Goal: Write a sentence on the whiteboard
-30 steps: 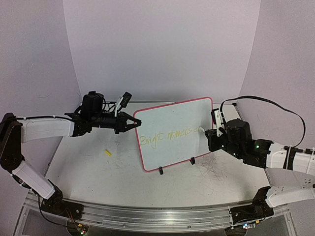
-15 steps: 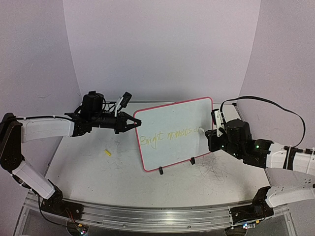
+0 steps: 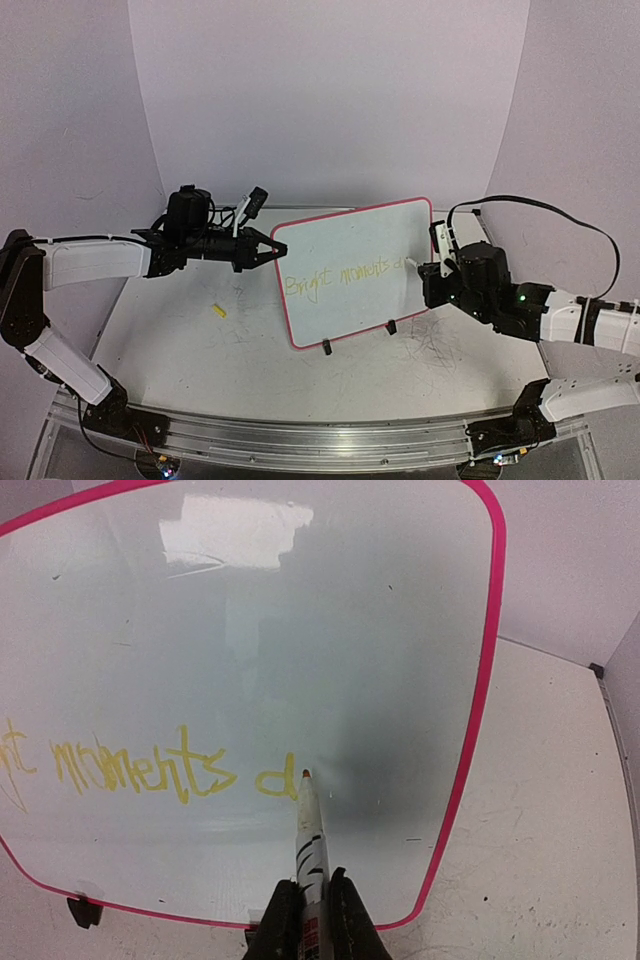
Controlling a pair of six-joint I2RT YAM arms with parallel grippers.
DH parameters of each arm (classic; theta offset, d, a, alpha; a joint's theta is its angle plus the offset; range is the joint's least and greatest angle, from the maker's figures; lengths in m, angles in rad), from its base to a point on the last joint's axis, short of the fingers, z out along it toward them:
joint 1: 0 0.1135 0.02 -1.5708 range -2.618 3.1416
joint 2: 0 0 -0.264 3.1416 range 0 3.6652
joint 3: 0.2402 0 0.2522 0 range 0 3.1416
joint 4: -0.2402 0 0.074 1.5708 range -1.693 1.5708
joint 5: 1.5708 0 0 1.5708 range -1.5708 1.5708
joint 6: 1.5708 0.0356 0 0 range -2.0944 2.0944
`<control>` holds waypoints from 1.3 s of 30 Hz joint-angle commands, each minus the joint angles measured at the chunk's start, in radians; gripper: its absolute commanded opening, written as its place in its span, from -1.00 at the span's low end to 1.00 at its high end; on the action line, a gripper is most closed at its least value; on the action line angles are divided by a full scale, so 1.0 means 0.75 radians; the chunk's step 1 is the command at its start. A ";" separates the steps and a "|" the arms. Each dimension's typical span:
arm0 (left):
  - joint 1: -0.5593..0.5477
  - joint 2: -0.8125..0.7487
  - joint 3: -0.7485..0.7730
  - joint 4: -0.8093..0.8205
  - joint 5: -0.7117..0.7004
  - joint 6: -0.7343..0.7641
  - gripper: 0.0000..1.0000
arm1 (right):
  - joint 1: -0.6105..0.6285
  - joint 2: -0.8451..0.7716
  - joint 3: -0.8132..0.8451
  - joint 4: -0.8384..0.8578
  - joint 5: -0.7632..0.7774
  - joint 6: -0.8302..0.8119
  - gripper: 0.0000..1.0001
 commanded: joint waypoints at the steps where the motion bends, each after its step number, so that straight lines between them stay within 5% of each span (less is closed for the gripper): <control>1: -0.004 0.039 0.003 -0.131 -0.110 0.180 -1.00 | -0.010 0.040 0.065 0.060 0.050 -0.020 -1.00; 39: -0.006 0.046 0.008 -0.135 -0.088 0.180 -1.00 | -0.035 0.159 0.063 0.043 -0.024 0.041 -1.00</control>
